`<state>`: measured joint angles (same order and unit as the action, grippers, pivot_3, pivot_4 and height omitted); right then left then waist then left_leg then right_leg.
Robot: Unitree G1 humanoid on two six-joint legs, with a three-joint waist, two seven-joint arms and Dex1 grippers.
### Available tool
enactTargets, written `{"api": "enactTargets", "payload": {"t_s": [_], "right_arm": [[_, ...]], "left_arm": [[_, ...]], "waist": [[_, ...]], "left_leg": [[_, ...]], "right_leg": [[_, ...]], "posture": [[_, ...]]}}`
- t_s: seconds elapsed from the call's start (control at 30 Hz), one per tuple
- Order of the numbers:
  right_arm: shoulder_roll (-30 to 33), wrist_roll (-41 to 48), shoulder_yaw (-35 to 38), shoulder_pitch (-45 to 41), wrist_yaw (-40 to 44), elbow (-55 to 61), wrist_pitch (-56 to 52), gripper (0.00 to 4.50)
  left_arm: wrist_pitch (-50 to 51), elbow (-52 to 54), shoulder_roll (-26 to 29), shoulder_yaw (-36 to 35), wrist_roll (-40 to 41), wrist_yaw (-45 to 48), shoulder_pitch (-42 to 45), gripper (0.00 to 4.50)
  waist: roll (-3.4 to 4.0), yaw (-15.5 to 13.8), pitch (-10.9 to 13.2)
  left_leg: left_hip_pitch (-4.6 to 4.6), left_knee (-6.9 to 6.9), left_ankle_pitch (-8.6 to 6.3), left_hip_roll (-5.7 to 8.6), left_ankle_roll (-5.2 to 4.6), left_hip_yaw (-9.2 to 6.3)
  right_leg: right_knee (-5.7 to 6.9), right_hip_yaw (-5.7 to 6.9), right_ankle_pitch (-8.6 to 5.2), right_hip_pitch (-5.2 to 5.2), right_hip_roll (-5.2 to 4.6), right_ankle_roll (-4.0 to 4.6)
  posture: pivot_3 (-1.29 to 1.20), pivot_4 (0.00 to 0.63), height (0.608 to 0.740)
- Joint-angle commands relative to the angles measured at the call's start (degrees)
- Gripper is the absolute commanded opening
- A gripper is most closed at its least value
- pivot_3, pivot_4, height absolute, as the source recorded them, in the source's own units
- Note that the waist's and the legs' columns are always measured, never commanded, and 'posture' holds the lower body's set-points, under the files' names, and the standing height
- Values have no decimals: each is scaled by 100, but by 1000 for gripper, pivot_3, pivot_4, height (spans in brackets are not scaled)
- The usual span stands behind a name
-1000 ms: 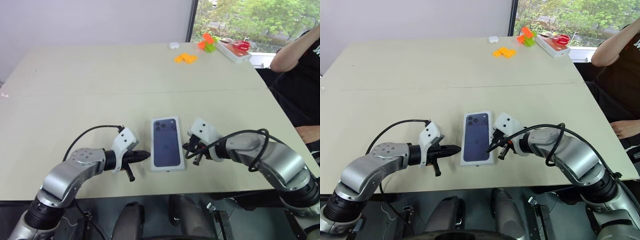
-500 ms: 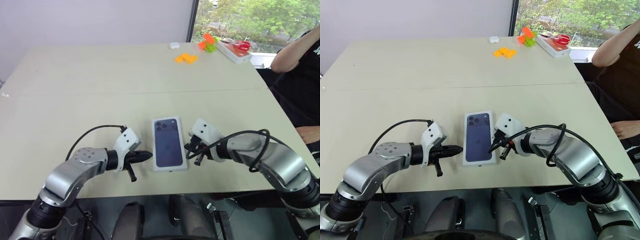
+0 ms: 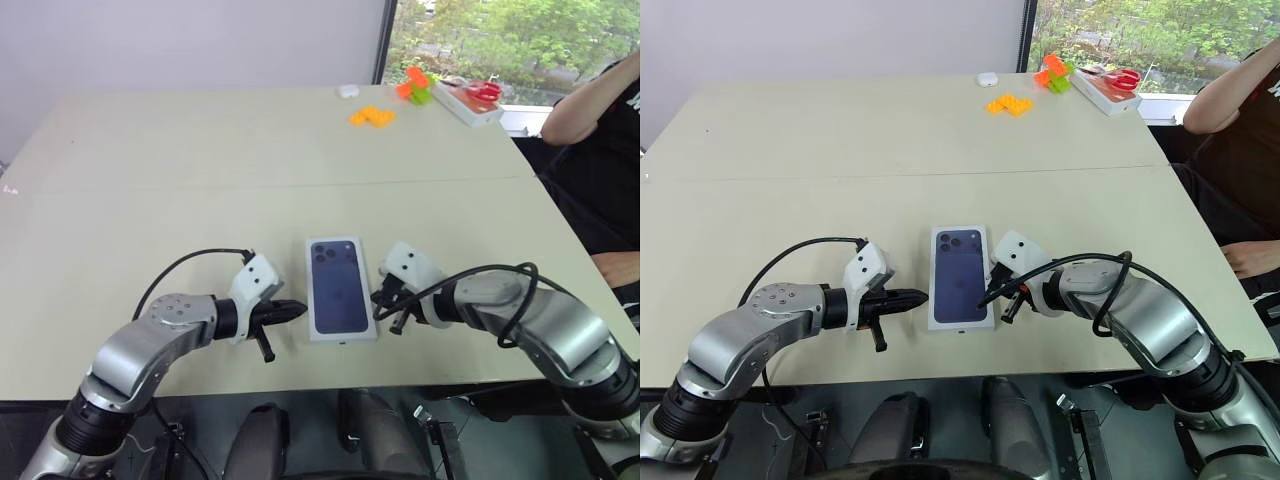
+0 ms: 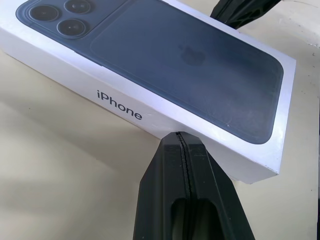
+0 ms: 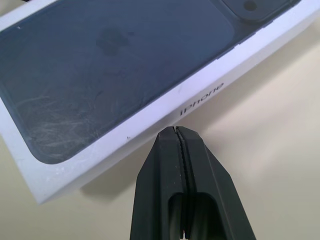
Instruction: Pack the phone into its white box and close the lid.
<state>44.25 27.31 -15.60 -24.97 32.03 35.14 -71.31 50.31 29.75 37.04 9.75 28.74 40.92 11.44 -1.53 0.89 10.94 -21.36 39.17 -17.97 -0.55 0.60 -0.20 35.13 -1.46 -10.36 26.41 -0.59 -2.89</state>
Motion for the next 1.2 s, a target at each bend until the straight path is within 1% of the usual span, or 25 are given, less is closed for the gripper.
{"api": "enactTargets", "payload": {"t_s": [0.03,0.1,0.2,0.3,0.37,0.43,0.53,0.6,0.67,0.73,0.8,0.87,0.9,0.97,1.03,1.07,1.13,1.17,1.2], "right_arm": [[420,-106,298,44,208,96,339,21],[565,-116,382,76,298,61,486,21],[862,26,828,295,695,197,951,21],[842,285,1047,531,1037,427,1272,21],[726,501,989,663,1159,662,1304,21],[601,531,758,746,1108,806,1276,21],[450,448,414,799,939,836,1112,21],[424,363,203,809,794,787,915,21],[402,292,60,807,633,692,702,21],[380,247,5,799,522,639,596,21],[385,234,-10,802,474,623,552,21],[396,238,-17,811,457,608,530,21],[398,243,-21,813,448,602,521,21],[411,250,-43,822,432,599,492,21],[356,226,51,815,424,587,675,21],[260,205,206,789,368,525,822,21],[-7,60,544,656,93,275,1119,21],[-126,-60,741,581,-84,76,1262,21],[-350,-220,1000,542,-331,-193,1632,21]], "left_arm": [[-114,23,134,-349,46,26,-183,0],[-130,-10,164,-457,89,61,-211,0],[45,-141,-65,-1082,568,-26,-11,0],[126,-256,-336,-1234,694,-259,402,0],[194,-470,-710,-1032,522,-666,948,0],[299,-843,-1002,-535,51,-1099,1469,0],[569,-1329,-1183,123,-429,-1375,1869,0],[720,-1536,-1274,363,-576,-1465,1976,0],[947,-1628,-1397,459,-531,-1445,2032,0],[1114,-1589,-1398,611,-519,-1359,2036,0],[1218,-1559,-1374,733,-541,-1308,2006,0],[1274,-1557,-1361,790,-556,-1274,1978,0],[1292,-1556,-1356,806,-562,-1259,1969,0],[1281,-1559,-1307,827,-609,-1248,1926,0],[933,-1546,-1303,608,-669,-1263,1820,0],[643,-1507,-1335,363,-673,-1300,1749,0],[-51,-1415,-1395,-249,-657,-1400,1597,0],[-251,-1349,-1426,-606,-615,-1518,1527,0],[-287,-1296,-1394,-1003,-525,-1621,1443,0]], "waist": [[0,2,0],[0,2,0],[-1,-13,0],[-2,-28,-1],[-3,-31,-2],[-10,-41,-5],[-12,3,-8],[-12,33,-8],[-15,15,-11],[-16,-10,-18],[-17,-11,-22],[-17,-9,-22],[-18,-9,-23],[-20,-8,-26],[-20,-10,-30],[-20,-3,-30],[-21,19,-28],[-23,21,-25],[-24,21,-23]], "left_leg": [[0,0,0,0,0,0],[1,0,0,-1,0,0],[1,0,0,1,0,-2],[2,2,0,1,0,-2],[2,2,0,3,0,-4],[6,5,0,8,0,-11],[9,6,0,14,0,-9],[6,5,0,12,0,-7],[10,6,0,10,0,-8],[13,6,0,10,0,-8],[26,6,0,10,0,-8],[57,3,-1,10,-1,-9],[88,-3,-4,10,-5,-8],[107,-3,-11,10,-15,-9],[107,-3,-11,10,-16,-9],[107,-3,-11,10,-16,-9],[104,-3,-11,5,-16,-9],[100,-3,-11,4,-16,-8],[97,-3,-11,4,-16,-8]], "right_leg": [[0,0,0,0,0,0],[0,0,-1,1,0,0],[0,2,-4,-1,0,4],[-1,4,-1,-5,0,-2],[-1,4,0,-8,0,-3],[-1,6,0,-20,-3,-4],[-1,3,6,-26,-5,4],[2,-8,12,-22,-4,15],[6,-7,13,-11,-1,16],[7,1,13,-18,-1,16],[5,1,11,-34,-1,17],[-4,2,3,-67,-1,12],[-10,2,-20,-97,-2,9],[-11,3,-34,-116,-3,9],[-11,3,-34,-116,-3,9],[-10,3,-35,-116,-3,8],[-8,1,-34,-111,-2,8],[-3,-2,-33,-102,-2,8],[2,-3,-32,-96,-2,8]], "posture": [[0,150,740],[0,150,740],[0,150,740],[0,150,740],[0,150,740],[0,150,740],[0,150,740],[0,150,740],[0,150,740],[0,150,740],[0,150,740],[0,150,740],[0,150,740],[0,150,740],[0,150,740],[0,150,740],[0,150,740],[0,150,740],[0,150,740]]}}
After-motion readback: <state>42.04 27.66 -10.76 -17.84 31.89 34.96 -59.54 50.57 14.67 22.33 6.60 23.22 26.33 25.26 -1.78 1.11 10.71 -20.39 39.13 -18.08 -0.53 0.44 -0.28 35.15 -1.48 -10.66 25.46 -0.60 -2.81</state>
